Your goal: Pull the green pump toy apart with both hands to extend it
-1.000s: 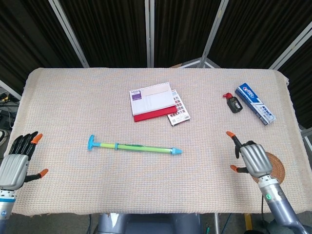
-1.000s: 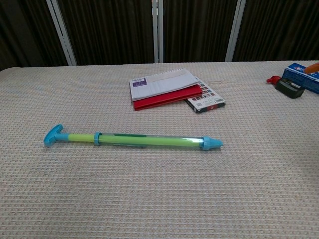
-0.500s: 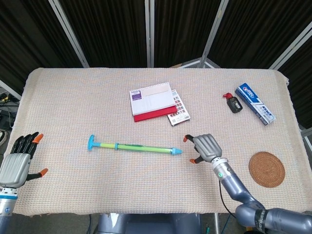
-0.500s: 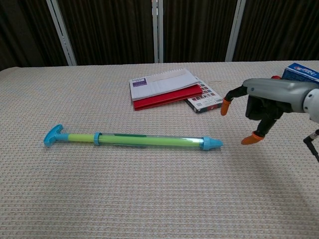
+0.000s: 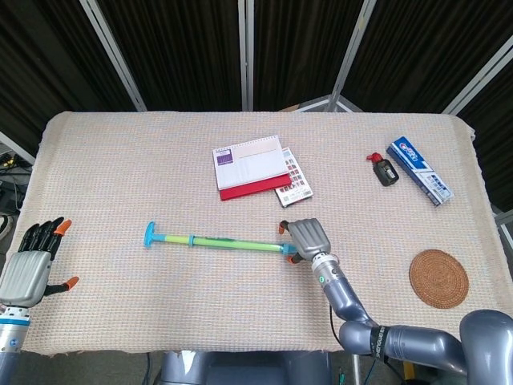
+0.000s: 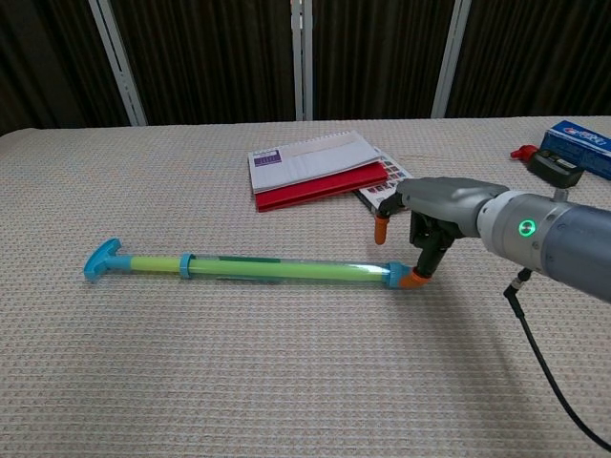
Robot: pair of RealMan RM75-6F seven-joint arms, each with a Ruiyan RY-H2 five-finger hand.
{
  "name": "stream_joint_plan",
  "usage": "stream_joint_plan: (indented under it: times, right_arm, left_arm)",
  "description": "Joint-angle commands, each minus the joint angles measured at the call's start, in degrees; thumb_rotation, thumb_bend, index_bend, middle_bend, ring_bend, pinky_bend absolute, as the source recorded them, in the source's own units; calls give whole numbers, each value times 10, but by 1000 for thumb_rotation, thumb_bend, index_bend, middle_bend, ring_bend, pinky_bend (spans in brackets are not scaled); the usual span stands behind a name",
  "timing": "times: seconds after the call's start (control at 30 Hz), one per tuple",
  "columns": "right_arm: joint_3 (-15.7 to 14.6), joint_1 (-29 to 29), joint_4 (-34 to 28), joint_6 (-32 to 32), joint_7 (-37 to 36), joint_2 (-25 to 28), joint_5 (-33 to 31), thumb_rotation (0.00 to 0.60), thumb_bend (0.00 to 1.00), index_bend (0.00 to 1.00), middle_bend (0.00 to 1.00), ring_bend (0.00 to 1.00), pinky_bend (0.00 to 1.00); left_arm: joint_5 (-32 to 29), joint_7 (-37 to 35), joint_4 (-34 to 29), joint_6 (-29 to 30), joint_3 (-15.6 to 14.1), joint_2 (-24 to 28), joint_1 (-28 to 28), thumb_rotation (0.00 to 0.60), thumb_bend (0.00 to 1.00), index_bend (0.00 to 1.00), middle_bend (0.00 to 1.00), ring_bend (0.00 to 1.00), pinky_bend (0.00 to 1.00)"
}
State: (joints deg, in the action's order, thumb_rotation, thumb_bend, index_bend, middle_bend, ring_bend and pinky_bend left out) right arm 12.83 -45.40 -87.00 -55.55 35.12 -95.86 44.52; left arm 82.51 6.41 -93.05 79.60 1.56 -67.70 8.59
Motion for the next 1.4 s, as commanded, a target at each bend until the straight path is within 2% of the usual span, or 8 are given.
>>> stream_joint_plan:
  times: [0.03, 0.13, 0.37, 0.9, 1.27, 1.3, 1.33, 1.4]
  right_arm:
    - [3, -7, -2, -3, 5, -6, -11, 600, 109, 400, 1000, 1000, 1000]
    - [2, -15, -6, -7, 15, -13, -20, 600, 109, 407, 1000, 1000, 1000]
    - [-9, -27, 29, -16, 28, -42, -26, 600, 135, 429, 1000, 1000, 1000]
    - [-8, -38, 49, -14, 20, -64, -27, 600, 180, 464, 1000, 1000, 1000]
    - [-11, -33, 47, -19, 12, -62, -20, 600, 340, 566, 1000, 1000, 1000]
    - [-11, -32, 44, -21, 11, -60, -22, 600, 348, 570, 1000, 1000, 1000]
    - [-9, -30, 39, -24, 10, -57, -24, 600, 358, 574, 1000, 1000, 1000]
    - [-8, -28, 30, -28, 11, -52, -30, 600, 372, 582, 1000, 1000, 1000]
  left_arm:
    - [0, 1, 0, 0, 0, 0, 0, 600, 0, 0, 0, 0, 0]
    - [-2, 2, 1, -2, 1, -1, 1, 600, 0, 0, 0, 0, 0]
    - [-4, -2, 1, -3, 2, 1, 1, 600, 0, 0, 0, 0, 0]
    - [-12, -2, 5, -10, 4, 0, 2, 600, 0, 0, 0, 0, 0]
    - [-20, 3, 11, -24, 6, -5, 9, 600, 0, 0, 2, 0, 1]
    - [-23, 4, 15, -29, 10, -9, 14, 600, 0, 0, 23, 12, 19]
    - [-22, 0, 23, -35, 18, -17, 23, 600, 0, 0, 96, 68, 78]
    - [-22, -11, 38, -54, 26, -31, 40, 600, 0, 0, 333, 285, 298]
